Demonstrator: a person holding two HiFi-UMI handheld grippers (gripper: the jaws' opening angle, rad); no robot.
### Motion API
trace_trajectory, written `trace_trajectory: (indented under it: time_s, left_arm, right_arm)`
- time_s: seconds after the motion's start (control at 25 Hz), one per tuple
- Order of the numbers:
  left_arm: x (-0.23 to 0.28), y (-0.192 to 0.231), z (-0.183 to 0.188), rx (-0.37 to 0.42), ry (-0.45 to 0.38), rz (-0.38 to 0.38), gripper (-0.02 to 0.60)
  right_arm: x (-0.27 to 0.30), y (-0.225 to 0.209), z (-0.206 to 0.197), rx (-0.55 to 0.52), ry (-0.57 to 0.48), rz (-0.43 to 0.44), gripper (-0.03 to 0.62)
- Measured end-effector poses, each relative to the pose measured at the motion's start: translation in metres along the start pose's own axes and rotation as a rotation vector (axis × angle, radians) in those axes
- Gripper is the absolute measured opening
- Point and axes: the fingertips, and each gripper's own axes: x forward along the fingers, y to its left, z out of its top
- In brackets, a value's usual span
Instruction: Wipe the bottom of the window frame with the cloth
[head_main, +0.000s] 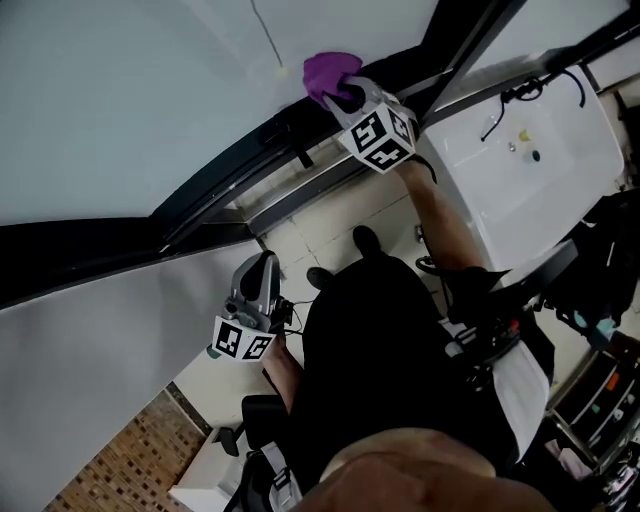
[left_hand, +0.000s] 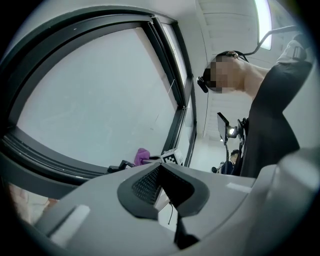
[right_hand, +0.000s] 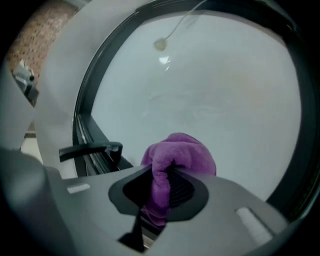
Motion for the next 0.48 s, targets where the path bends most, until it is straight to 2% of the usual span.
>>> trace_trajectory:
  time_s: [0.08, 0.16, 0.32, 0.48]
  left_arm:
    - [0.001, 0.0, -0.001, 0.001, -0.001, -0.005, 0.002]
    - [0.003, -0.003, -0.002, 0.001, 0.0, -0.017, 0.002]
    - [0.006, -0.007, -0.003, 0.001, 0.004, -0.033, 0.002]
    - [0.005, -0.008, -0.002, 0.002, 0.006, -0.019, 0.002]
  right_arm:
    - [0.001, -0.002, 0.006, 0.064, -0.024, 0.046, 0.063]
    - [0.014, 0.011, -0.002, 0.075, 0.012, 0.109, 0.063]
    - [0.051, 0.036, -0.023, 0.021, 0.115, 0.171, 0.063]
    - [0.055, 0.041, -0.026, -0.021, 0.121, 0.19, 0.061]
